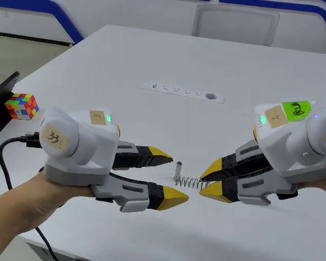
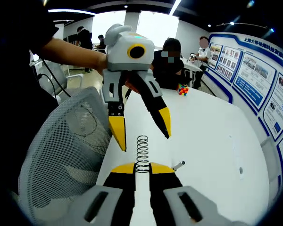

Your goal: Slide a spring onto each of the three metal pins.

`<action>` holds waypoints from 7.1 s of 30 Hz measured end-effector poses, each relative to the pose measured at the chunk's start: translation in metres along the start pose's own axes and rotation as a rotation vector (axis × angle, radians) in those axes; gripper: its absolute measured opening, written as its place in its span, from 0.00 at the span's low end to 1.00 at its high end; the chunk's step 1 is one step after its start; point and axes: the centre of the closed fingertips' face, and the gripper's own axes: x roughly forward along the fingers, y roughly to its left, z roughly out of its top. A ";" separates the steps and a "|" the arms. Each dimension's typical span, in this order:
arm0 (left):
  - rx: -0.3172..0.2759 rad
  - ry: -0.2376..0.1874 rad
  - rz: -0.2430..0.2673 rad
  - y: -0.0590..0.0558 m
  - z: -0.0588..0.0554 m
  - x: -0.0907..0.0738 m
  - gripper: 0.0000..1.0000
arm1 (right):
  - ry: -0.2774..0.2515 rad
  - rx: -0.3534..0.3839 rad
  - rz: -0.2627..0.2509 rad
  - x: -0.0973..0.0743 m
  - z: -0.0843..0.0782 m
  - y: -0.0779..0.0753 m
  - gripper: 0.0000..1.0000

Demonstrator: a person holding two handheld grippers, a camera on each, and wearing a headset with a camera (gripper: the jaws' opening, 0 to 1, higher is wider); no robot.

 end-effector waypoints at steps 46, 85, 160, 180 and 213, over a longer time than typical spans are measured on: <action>0.134 0.060 -0.118 -0.018 -0.009 0.002 0.10 | -0.058 -0.007 0.056 0.001 0.003 0.003 0.11; 0.124 0.069 -0.074 -0.008 -0.020 -0.006 0.10 | -0.268 0.135 0.077 0.016 0.065 0.005 0.12; -0.113 0.058 0.161 0.058 -0.058 -0.068 0.69 | -0.151 0.486 -0.316 0.077 -0.035 -0.123 0.11; -0.119 0.063 0.163 0.062 -0.062 -0.066 0.69 | -0.065 0.502 -0.328 0.109 -0.066 -0.111 0.11; -0.106 0.031 0.139 0.061 -0.027 -0.047 0.69 | -0.226 0.545 -0.369 0.052 -0.045 -0.120 0.25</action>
